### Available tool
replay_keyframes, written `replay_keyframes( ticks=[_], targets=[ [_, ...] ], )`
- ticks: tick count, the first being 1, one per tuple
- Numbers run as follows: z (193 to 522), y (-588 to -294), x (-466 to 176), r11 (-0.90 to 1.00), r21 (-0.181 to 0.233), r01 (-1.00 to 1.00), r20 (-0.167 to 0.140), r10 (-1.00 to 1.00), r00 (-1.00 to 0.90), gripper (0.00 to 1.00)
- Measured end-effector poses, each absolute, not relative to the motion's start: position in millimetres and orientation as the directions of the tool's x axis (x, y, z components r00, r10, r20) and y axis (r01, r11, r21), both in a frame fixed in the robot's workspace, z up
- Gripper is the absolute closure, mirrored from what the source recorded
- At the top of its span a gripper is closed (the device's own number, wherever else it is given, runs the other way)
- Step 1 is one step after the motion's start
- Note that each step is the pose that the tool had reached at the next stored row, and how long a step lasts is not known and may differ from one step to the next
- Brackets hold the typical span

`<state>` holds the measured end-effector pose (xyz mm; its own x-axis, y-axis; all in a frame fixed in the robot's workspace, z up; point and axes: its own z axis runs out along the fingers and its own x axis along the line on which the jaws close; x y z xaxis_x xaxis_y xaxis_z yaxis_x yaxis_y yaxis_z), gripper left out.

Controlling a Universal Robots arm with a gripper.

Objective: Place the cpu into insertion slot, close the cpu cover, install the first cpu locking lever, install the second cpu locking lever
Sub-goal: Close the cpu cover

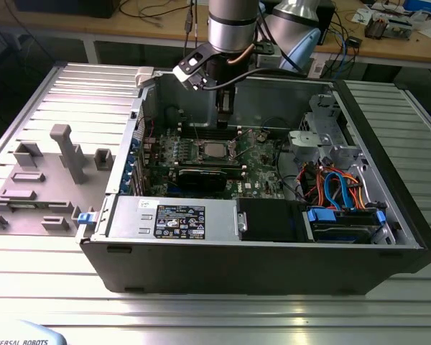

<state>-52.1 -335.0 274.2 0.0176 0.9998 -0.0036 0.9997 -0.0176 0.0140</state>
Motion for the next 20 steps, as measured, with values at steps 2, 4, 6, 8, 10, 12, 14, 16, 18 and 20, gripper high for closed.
replay_keyframes(
  ticks=[2, 4, 6, 8, 10, 12, 14, 16, 18, 20],
  targets=[
    [274.2, -335.0, -51.1, -0.018, 0.014, 1.0, -0.004, 1.0, 0.018, 0.89],
    [274.2, -335.0, -50.3, -0.018, 0.014, 1.0, -0.004, 1.0, 0.018, 0.89],
    [274.2, -335.0, -49.9, -0.018, 0.014, 1.0, -0.004, 1.0, 0.018, 0.89],
    [274.2, -335.0, -49.9, -0.018, 0.014, 1.0, -0.004, 1.0, 0.018, 0.89],
    [274.2, -335.0, -49.9, -0.018, 0.014, 1.0, -0.004, 1.0, 0.018, 0.89],
    [274.2, -335.0, -49.8, -0.018, 0.014, 1.0, -0.004, 1.0, 0.018, 0.89],
    [274.1, -335.0, -49.4, -0.017, 0.014, 1.0, -0.003, 1.0, 0.017, 0.89],
    [274.2, -335.0, -48.2, -0.018, 0.014, 1.0, -0.004, 1.0, 0.018, 0.89],
    [274.2, -335.0, -45.6, -0.018, 0.014, 1.0, -0.004, 1.0, 0.018, 0.89],
    [274.2, -335.0, -44.0, -0.018, 0.014, 1.0, -0.004, 1.0, 0.018, 0.89]
  ],
)
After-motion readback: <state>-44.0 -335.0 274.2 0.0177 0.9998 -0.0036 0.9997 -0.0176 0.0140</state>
